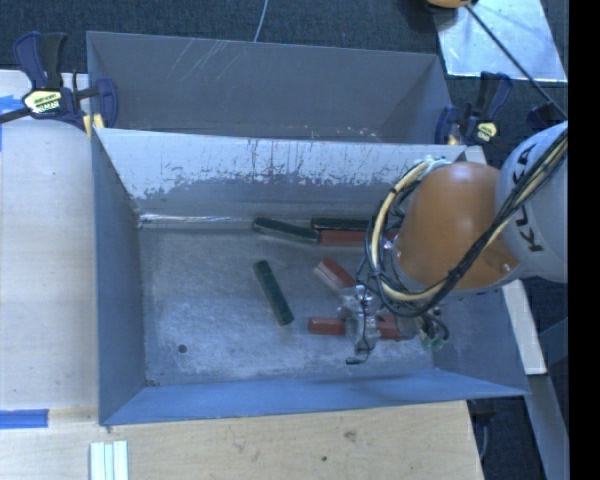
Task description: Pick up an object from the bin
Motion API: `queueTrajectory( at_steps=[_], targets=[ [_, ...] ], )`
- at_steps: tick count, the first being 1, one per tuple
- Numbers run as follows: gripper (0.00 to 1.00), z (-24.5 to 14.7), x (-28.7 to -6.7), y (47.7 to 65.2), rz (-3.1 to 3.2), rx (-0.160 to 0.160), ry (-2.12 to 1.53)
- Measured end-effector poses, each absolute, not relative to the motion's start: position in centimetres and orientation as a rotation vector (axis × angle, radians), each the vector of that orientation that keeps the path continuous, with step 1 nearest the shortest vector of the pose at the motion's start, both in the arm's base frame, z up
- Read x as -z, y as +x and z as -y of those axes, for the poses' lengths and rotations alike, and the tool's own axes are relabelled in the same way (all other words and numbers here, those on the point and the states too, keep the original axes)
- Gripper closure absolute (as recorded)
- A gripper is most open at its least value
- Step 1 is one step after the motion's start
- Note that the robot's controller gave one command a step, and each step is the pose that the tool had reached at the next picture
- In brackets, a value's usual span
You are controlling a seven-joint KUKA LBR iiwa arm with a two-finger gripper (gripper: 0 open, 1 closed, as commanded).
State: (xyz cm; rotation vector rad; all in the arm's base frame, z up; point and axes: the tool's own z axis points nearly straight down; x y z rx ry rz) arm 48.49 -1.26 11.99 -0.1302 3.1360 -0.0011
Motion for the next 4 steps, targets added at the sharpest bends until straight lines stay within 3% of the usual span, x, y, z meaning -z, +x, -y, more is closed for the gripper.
queueTrajectory(
  at_steps=[4],
  targets=[
    [1.0, 1.3, -15.3, 48.6, -3.135, 0.001, -0.13]
  ],
)
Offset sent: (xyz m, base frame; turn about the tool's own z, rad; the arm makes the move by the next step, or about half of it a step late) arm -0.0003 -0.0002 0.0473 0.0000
